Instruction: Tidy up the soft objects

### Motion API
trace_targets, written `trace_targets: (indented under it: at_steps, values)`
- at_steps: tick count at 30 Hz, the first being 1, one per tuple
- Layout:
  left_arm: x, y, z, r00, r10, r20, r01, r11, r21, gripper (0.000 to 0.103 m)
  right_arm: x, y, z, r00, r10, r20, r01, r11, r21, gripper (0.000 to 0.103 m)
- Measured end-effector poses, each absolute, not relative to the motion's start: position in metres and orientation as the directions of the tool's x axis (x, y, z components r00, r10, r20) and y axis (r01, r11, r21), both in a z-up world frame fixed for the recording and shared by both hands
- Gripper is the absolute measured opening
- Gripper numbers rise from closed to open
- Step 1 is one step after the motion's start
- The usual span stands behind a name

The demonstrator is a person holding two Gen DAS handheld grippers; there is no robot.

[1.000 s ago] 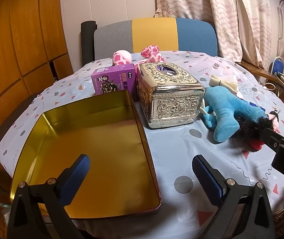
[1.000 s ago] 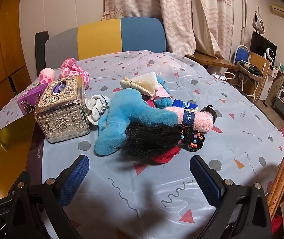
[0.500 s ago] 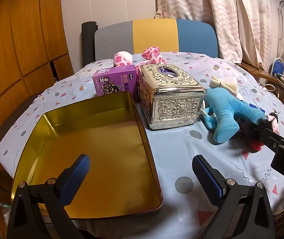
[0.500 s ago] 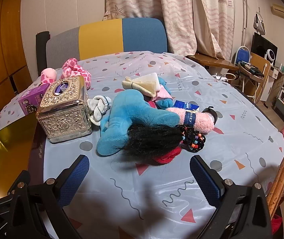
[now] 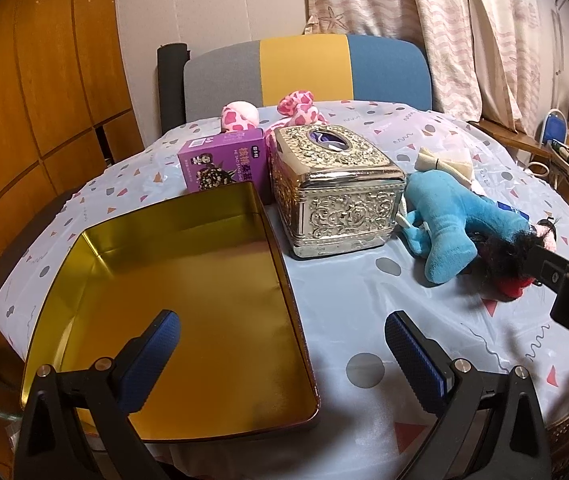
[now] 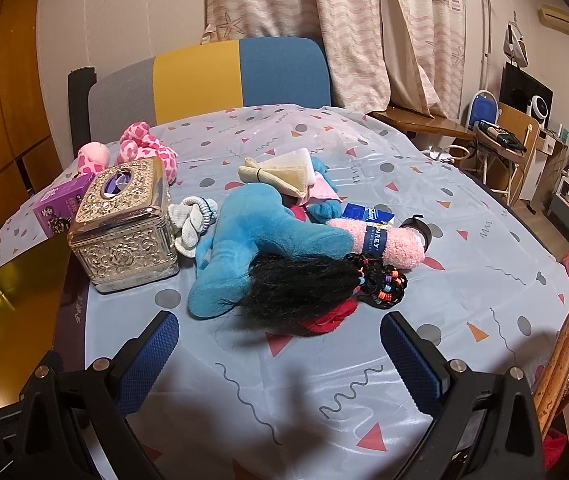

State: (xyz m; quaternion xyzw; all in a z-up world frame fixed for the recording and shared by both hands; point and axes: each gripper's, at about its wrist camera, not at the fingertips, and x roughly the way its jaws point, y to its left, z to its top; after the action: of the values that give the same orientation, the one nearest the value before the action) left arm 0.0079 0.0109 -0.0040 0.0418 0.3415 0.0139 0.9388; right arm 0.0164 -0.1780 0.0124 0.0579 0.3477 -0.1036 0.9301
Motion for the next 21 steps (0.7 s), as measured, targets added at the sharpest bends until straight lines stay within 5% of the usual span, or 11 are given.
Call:
trace_targets:
  at_steps: [21]
  values:
    - [0.038,-0.029,0.004,0.64,-0.247,-0.727,0.281,0.957,-0.078,0.103,0.021,-0.279,0.034,0.731,-0.21,-0.649,0.398,0.904,0.156,0.103]
